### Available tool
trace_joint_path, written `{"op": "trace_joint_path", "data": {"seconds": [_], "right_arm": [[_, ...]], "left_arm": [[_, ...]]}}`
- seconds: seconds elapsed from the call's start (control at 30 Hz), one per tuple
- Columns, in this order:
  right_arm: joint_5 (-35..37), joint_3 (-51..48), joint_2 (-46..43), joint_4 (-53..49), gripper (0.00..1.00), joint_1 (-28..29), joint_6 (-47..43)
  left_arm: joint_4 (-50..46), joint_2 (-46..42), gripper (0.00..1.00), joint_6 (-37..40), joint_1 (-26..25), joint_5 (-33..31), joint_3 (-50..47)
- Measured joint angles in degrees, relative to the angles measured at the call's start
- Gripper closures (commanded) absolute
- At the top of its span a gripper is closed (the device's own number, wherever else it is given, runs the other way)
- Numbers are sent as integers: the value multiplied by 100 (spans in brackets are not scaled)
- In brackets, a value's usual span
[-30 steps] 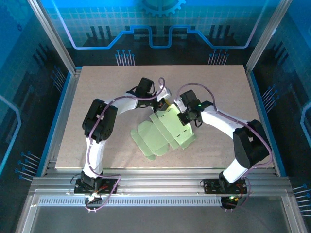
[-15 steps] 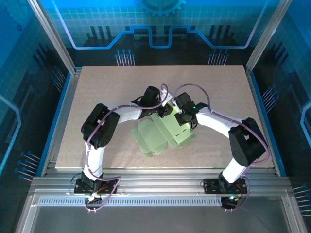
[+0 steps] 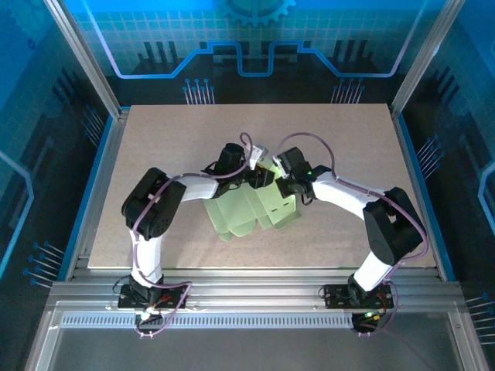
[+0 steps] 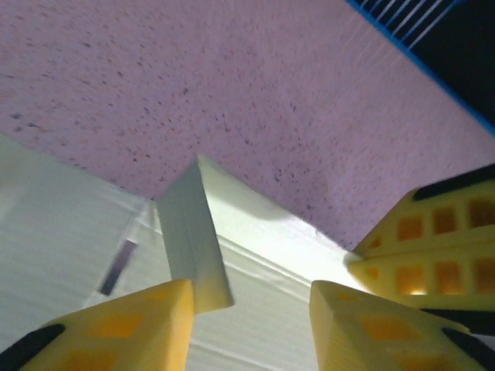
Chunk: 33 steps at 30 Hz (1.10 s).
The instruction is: Fold the paper box
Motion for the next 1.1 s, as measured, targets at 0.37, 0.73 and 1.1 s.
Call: {"op": "trace_joint_path", "data": {"seconds": [0.37, 0.73, 1.1], "right_arm": [[-278, -153, -15, 111, 100, -184, -101], [-337, -234, -122, 199, 100, -184, -120], [-380, -238, -164, 192, 100, -190, -116]], "left_arm": [[-402, -654, 50, -1674, 664, -37, 149], [-2068, 90, 86, -2120, 638, -116, 1604], [-2704, 516, 85, -2116, 306, -9, 1727]]}}
